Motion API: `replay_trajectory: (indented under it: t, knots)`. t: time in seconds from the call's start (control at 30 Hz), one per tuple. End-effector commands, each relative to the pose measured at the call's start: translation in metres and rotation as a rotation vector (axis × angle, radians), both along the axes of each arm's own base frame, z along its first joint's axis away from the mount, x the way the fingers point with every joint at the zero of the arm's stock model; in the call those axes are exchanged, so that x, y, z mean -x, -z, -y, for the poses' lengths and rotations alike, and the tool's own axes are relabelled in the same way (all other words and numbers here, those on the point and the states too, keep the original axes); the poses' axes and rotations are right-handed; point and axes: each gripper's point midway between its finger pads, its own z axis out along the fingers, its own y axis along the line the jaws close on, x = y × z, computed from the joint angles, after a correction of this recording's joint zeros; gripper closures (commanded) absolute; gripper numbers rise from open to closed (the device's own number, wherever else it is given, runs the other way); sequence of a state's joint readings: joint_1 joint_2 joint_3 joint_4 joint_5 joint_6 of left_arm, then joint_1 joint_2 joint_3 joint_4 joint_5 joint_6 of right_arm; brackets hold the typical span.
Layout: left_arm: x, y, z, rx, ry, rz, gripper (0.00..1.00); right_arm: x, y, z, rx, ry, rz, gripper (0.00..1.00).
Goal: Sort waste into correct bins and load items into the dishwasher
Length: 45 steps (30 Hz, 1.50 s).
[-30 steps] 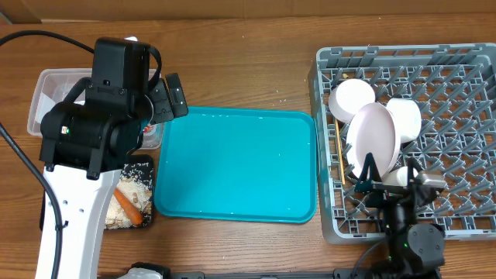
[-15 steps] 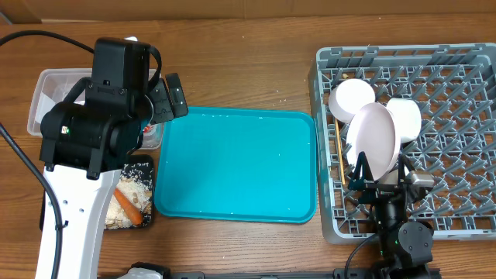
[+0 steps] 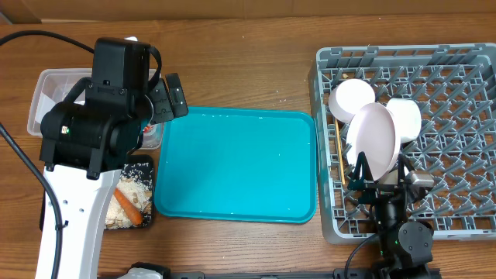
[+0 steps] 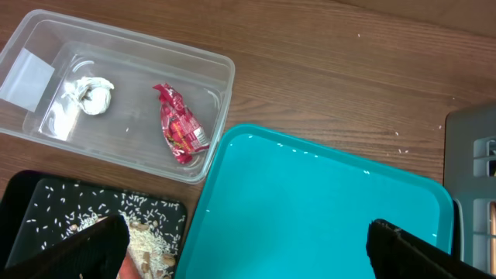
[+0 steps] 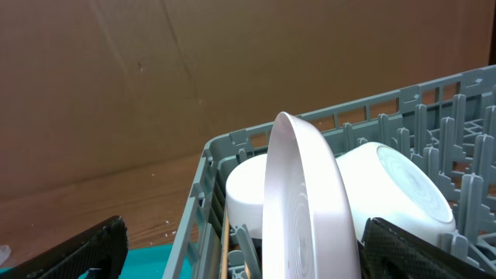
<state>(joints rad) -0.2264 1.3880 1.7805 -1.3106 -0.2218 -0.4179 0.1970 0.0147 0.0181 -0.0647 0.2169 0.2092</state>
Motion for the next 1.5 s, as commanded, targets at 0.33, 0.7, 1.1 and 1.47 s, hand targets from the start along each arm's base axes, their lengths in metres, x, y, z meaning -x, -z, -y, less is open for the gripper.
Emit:
replay_trajectory:
  t: [0.33,0.7,1.1,1.47]
  knots:
    - [-0.001,-0.002,-0.005,-0.022,-0.008,0.007,0.0,0.0,0.0,0.0,-0.002,0.001,0.009,0.0]
    - [0.002,-0.043,-0.009,-0.06,0.053,0.268,0.0,0.0,0.0,0.0,-0.002,0.001,0.009,0.0]
    - [0.061,-0.014,-0.028,-0.174,0.205,0.549,0.0,0.0,0.0,0.0,-0.002,0.001,0.009,0.0]
    - [0.111,0.047,-0.045,-0.25,0.165,0.687,0.0,0.0,0.0,0.0,-0.002,0.001,0.009,0.0]
